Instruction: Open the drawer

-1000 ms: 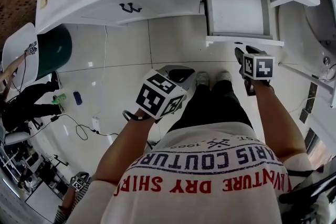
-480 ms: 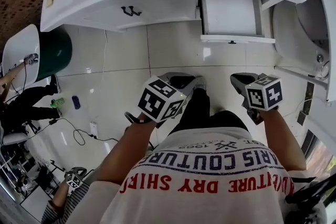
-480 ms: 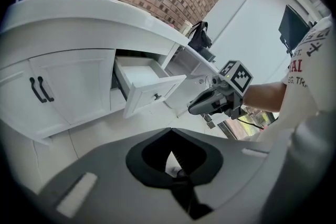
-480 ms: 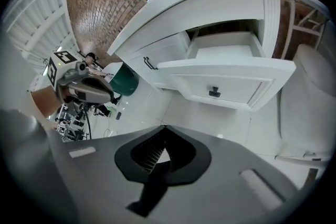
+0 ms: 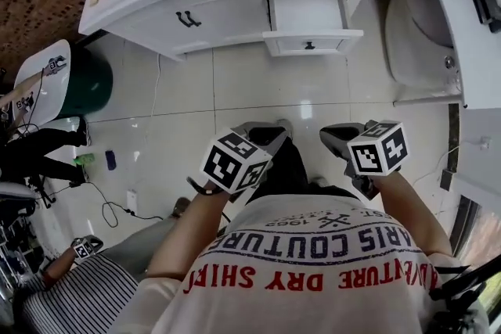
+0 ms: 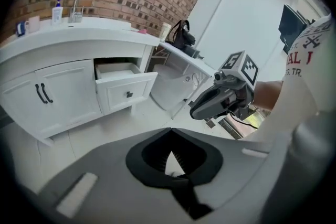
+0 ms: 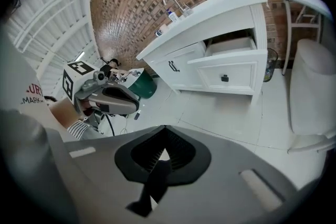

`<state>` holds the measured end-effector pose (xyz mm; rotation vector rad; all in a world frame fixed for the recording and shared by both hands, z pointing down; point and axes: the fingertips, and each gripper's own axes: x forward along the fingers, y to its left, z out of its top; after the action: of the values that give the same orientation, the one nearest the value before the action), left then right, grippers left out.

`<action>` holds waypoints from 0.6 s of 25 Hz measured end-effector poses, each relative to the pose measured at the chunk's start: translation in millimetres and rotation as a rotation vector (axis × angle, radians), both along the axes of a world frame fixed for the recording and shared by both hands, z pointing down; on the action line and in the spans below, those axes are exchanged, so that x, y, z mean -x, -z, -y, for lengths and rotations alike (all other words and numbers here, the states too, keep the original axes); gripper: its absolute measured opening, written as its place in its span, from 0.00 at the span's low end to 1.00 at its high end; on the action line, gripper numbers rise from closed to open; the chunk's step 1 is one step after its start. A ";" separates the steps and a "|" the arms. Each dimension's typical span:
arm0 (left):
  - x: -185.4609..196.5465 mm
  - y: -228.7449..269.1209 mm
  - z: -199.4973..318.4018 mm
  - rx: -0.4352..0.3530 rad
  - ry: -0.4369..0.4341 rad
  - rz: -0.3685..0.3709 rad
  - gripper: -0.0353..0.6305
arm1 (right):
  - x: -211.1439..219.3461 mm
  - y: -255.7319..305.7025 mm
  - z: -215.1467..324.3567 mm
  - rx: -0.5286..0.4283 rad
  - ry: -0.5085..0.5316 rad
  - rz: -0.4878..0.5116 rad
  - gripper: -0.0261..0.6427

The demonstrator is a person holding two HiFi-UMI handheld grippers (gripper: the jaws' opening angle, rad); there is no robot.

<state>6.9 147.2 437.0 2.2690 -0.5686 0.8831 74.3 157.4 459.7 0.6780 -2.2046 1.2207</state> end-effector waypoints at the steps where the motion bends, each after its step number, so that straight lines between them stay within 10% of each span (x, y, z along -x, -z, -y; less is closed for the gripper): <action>1: -6.5 10.0 -23.3 -0.007 0.010 -0.014 0.05 | -7.2 12.2 -20.2 -0.014 0.005 -0.002 0.05; 8: -45.8 54.0 -172.4 -0.031 0.046 -0.047 0.05 | -57.3 77.7 -152.2 -0.113 0.044 -0.031 0.05; 15: -35.4 110.4 -213.5 -0.145 0.031 -0.053 0.05 | -36.2 122.8 -210.6 -0.181 0.062 0.020 0.05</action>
<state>42.2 360.7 326.6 2.3995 -0.6610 0.7870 110.5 368.0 337.0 0.6654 -2.3543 1.0103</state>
